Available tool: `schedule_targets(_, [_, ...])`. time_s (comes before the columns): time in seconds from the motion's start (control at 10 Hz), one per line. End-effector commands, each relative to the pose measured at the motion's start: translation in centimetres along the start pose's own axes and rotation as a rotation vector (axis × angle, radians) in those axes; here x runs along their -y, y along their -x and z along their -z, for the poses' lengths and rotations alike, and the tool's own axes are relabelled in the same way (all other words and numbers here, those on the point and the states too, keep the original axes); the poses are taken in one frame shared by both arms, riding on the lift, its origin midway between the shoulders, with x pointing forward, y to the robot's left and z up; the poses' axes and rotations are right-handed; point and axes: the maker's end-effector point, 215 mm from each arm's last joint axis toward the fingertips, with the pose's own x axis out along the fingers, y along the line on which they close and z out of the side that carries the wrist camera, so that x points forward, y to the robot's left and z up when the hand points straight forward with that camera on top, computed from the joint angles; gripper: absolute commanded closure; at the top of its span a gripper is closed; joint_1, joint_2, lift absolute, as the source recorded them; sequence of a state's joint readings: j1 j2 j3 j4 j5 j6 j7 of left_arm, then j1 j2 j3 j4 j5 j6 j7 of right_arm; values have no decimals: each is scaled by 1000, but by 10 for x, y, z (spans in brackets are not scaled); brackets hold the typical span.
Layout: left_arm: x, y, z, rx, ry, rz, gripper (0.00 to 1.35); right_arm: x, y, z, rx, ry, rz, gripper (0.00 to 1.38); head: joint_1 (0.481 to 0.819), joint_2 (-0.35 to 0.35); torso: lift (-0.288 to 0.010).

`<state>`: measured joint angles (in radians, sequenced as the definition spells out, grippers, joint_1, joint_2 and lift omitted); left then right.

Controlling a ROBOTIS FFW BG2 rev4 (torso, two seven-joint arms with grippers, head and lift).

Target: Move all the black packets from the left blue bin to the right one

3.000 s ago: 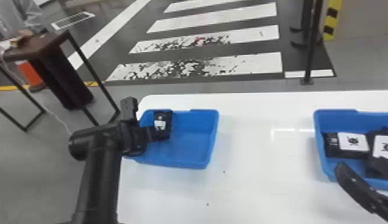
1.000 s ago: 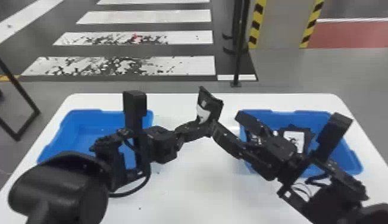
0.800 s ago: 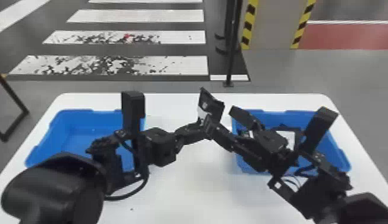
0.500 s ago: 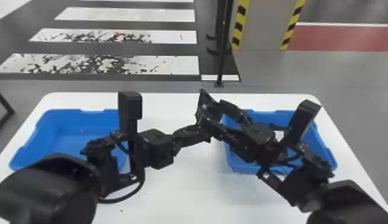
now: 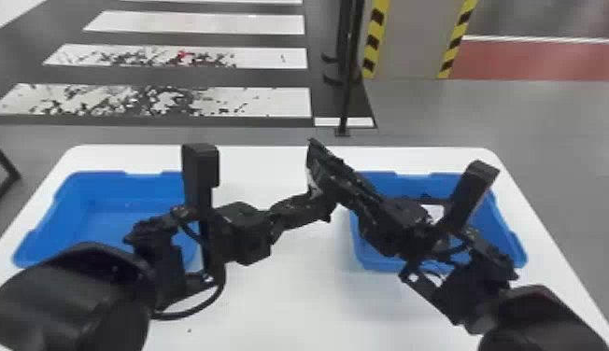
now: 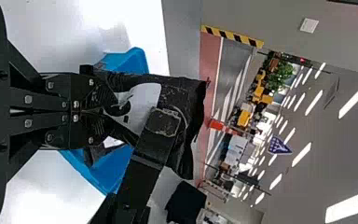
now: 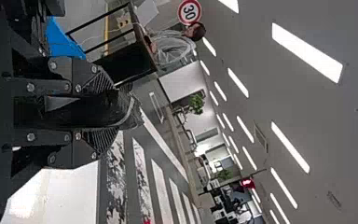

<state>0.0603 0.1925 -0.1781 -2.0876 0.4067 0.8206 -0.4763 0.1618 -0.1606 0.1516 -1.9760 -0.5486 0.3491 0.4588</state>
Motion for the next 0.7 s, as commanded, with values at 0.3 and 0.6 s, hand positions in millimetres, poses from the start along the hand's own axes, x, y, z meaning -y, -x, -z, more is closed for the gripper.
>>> schedule_targets(0.3, [-7,13,22,-8,101,-16,128,29,7,-6,18,-9,50,1277,695,-27,-140])
schedule_targets(0.6, [-25,62,23,65,129,-103,151,133,34,-18,10,69,265,1279,695,-58,-140])
